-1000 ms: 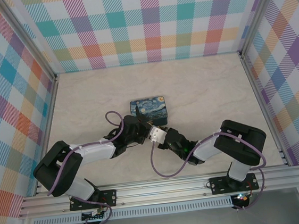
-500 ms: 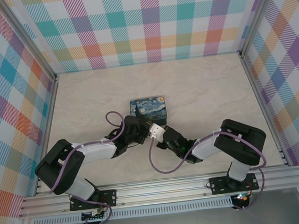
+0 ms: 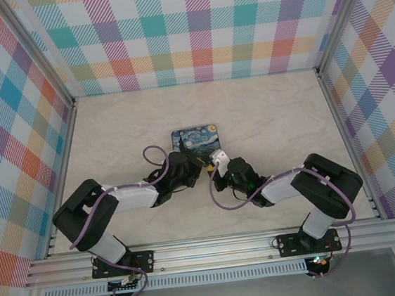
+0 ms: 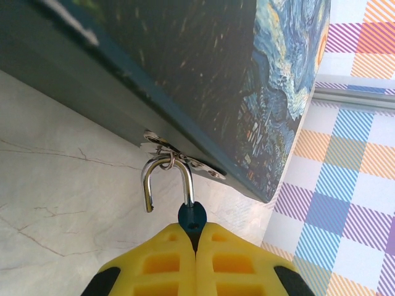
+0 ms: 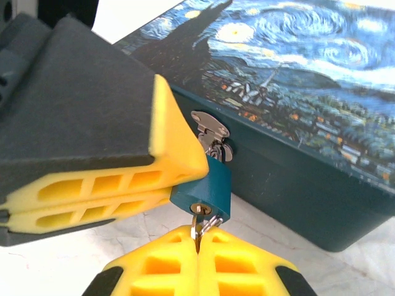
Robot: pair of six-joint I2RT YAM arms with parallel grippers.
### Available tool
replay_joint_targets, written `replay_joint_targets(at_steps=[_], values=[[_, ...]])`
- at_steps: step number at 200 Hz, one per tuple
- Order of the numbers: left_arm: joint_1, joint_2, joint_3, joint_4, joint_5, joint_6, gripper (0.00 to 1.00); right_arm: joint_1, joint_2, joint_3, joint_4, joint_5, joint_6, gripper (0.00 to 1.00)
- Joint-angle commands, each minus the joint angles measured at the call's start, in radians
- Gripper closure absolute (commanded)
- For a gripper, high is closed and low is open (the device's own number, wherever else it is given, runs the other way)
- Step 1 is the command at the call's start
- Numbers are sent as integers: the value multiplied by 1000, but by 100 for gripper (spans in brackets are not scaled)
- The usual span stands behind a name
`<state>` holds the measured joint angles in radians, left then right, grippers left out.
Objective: Unlock the padlock with the key
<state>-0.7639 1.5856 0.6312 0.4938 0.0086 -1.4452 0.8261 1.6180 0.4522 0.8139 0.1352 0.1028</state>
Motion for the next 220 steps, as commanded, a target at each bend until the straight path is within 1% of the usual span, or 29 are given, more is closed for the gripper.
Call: replay_joint_targets(at_steps=[1,31,53,92,119,146,161,178,194,211,220], values=[[-48,11,30,34,60,2,100,-39,-11,5,77,-71,165,100],[-49,12,29,27,55,6,99,-40,-10,15,31,-60,139,100],[-48,-8,28,-13,46,27,87,-46,-16,4,3,-38,124,100],[-48,-81,19,-113,13,74,65,-70,-6,-18,-17,-65,145,100],[-45,-154,28,-225,-6,122,48,-79,2,-33,-5,-70,168,100],[-30,-247,47,-359,-43,193,38,-82,14,-36,6,-105,185,100],[-1,-305,68,-453,-62,253,35,-84,21,-38,13,-137,203,100],[53,-364,106,-565,-71,341,29,-93,25,-48,27,-164,234,100],[131,-401,143,-671,-64,434,22,-108,21,-64,42,-184,266,100],[214,-411,181,-736,-33,515,17,-126,10,-59,0,-216,287,100],[254,-406,196,-745,-17,559,12,-132,10,-51,-28,-242,288,100]])
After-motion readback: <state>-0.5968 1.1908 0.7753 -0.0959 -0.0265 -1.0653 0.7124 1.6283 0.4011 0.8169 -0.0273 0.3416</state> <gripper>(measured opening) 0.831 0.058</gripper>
